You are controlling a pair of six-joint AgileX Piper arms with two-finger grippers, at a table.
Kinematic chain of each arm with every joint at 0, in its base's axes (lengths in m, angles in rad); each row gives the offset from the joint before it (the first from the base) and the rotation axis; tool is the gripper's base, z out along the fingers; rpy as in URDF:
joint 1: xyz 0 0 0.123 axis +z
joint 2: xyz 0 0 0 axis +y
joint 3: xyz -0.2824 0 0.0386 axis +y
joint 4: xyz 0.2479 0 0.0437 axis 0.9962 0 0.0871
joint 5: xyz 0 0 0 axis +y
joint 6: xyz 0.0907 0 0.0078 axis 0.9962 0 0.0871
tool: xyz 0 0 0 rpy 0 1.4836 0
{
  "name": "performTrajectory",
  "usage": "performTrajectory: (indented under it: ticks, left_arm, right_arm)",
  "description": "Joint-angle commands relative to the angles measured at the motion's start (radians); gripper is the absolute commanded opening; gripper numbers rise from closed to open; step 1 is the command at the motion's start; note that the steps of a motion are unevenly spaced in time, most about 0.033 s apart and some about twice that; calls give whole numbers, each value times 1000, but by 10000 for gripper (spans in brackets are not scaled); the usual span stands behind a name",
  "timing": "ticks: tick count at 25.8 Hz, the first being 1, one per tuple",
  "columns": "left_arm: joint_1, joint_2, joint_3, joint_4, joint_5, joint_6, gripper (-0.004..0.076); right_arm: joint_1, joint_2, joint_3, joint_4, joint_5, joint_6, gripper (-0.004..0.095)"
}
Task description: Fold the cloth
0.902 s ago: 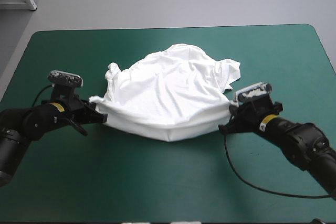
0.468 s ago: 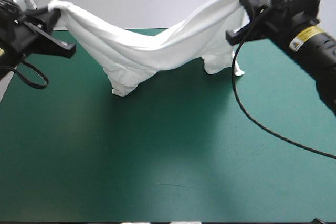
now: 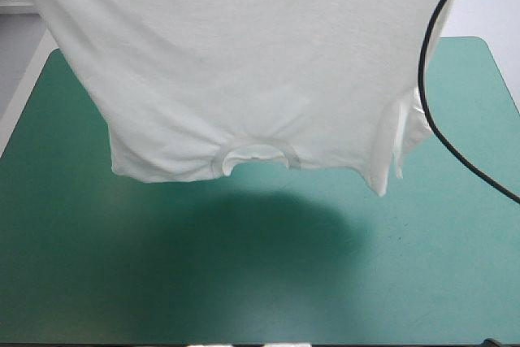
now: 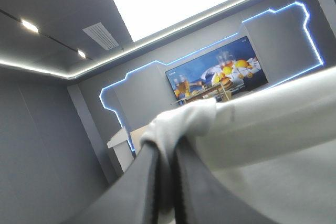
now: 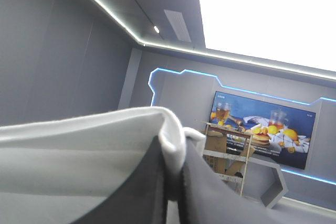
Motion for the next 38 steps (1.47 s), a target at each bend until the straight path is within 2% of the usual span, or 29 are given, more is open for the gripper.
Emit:
performTrajectory:
  ticks: [1,6,11,14,17,21,22,26,29,31,34,35,38]
  left_arm:
    - [-2,-21,-28,8,-73,-5,19]
    - [-2,7,-28,47,-87,13,19]
    - [-2,114,-28,88,-154,24,19]
    - [-1,201,-28,88,-206,24,19]
    - [-1,282,-33,48,-314,21,19]
    - [0,392,-117,31,-371,-1,19]
    - [0,448,-204,31,-386,-18,19]
    - [0,541,-413,31,-358,-22,19]
    - [0,591,-528,31,-310,-22,19]
    - [0,609,-553,31,-261,-22,19]
    - [0,651,-548,77,-98,-41,19]
    - [0,687,-539,121,-9,-114,19]
    - [0,784,-508,231,141,-261,19]
  right_arm:
    - [1,-20,-56,-28,-65,-18,-18]
    - [1,15,-56,-33,-82,-38,-17]
    - [1,121,-56,-116,-130,-12,-17]
    - [1,198,-56,-194,-176,84,-18]
    - [-39,276,-56,-254,-254,222,-18]
    - [-113,352,-57,-198,-409,346,-18]
    - [-149,378,-68,-145,-470,361,-17]
    - [-213,423,-152,-43,-514,361,-17]
    - [-255,441,-232,-16,-461,361,-17]
    - [-305,448,-256,25,-383,361,-18]
    - [-372,487,-252,204,-184,313,-17]
    - [-403,529,-247,315,-74,242,-17]
    - [-439,644,-247,488,116,136,-17]
